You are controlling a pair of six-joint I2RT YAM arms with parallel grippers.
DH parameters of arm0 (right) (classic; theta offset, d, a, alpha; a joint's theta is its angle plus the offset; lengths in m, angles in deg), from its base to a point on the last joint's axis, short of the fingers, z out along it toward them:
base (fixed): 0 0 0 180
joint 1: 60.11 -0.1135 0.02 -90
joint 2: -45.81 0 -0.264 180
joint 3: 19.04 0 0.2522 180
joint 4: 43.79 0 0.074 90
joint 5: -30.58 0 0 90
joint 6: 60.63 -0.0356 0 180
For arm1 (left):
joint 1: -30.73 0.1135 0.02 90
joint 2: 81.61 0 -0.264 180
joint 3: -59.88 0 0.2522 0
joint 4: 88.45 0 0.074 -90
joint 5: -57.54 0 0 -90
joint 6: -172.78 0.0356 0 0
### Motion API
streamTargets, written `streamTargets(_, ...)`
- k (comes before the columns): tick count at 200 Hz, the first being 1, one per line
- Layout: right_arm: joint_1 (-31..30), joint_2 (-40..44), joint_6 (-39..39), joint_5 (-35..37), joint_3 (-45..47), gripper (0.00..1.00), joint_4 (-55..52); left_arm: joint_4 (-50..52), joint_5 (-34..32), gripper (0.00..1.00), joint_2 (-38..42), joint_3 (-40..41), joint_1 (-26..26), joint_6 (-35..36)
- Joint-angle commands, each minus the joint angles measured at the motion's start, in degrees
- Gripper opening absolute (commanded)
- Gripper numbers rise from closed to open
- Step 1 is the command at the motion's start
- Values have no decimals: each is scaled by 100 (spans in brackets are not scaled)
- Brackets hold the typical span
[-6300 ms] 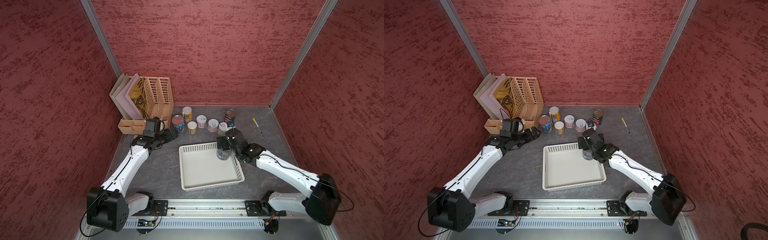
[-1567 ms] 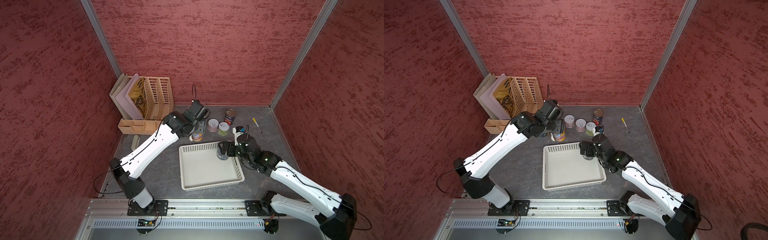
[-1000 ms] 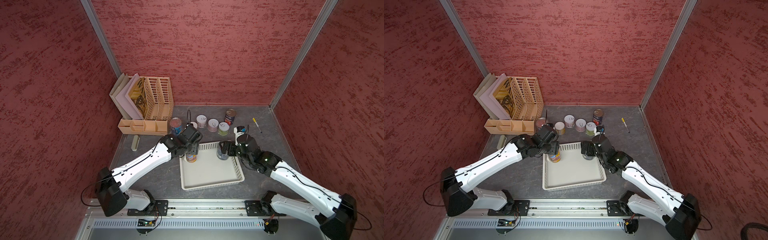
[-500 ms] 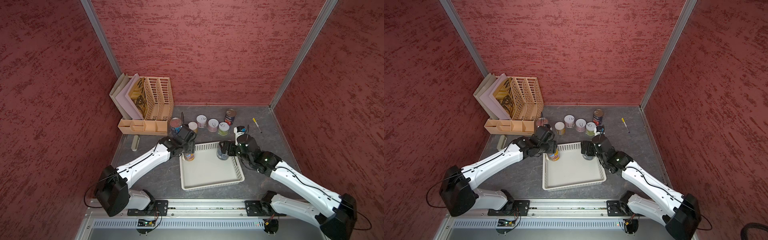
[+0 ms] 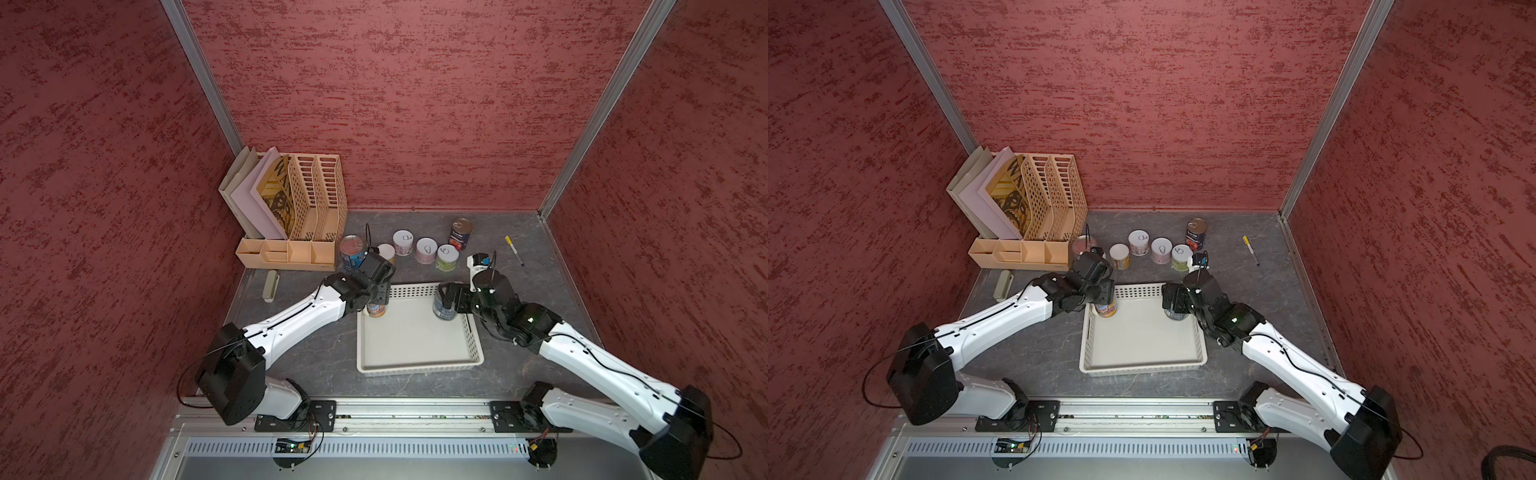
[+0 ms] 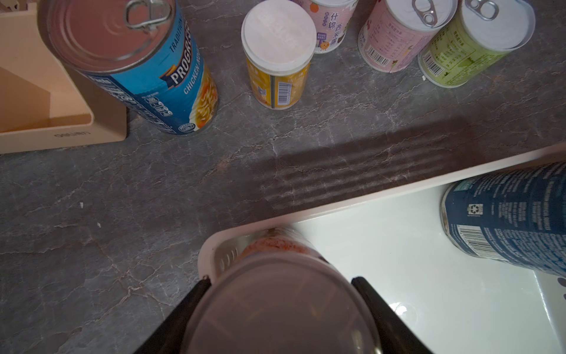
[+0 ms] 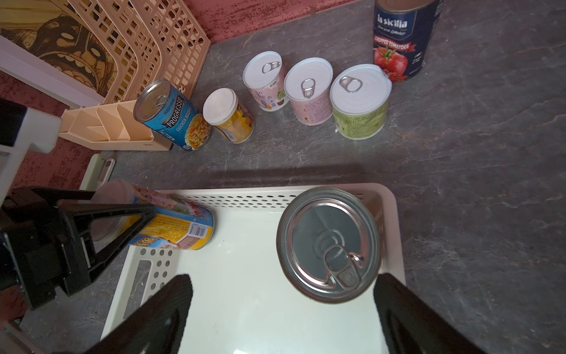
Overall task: Put the canned food in the basket
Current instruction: Place the canned food in the basket.
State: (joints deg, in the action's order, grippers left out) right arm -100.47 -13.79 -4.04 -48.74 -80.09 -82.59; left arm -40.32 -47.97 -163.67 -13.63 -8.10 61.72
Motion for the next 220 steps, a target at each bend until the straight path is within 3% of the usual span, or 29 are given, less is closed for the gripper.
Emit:
streamTargets(1,28,-26,44,165,27,98,116,-759,-160,18,-23,-40,67,158)
streamTargets(55,28,13,71,299,58,98,121,-854,-216,40,-238,-3,59,172)
streamTargets(120,28,42,163,365,25,98,91,-848,-147,100,-189,78,40,96)
streamTargets(157,28,313,209,242,102,98,169,-838,-49,100,128,66,-32,188)
streamTargets(220,28,558,448,1158,159,98,288,-1938,671,100,1483,934,-63,470)
